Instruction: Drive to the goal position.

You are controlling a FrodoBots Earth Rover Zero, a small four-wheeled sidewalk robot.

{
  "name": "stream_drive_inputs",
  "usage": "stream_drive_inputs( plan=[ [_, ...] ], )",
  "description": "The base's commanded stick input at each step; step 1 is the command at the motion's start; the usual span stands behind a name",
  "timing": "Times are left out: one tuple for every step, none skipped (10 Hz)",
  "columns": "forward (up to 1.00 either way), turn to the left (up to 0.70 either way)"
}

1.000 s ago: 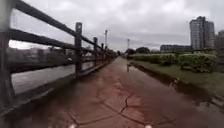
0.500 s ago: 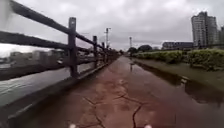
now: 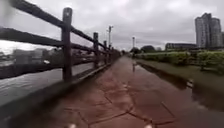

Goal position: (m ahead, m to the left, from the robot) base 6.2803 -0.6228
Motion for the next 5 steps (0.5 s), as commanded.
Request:
stream_drive_inputs(
  plan=[
    [0.85,0.01],
    [0.85,0.01],
    [0.85,0.01],
    [0.85,0.01],
    [0.85,0.01]
  ],
)
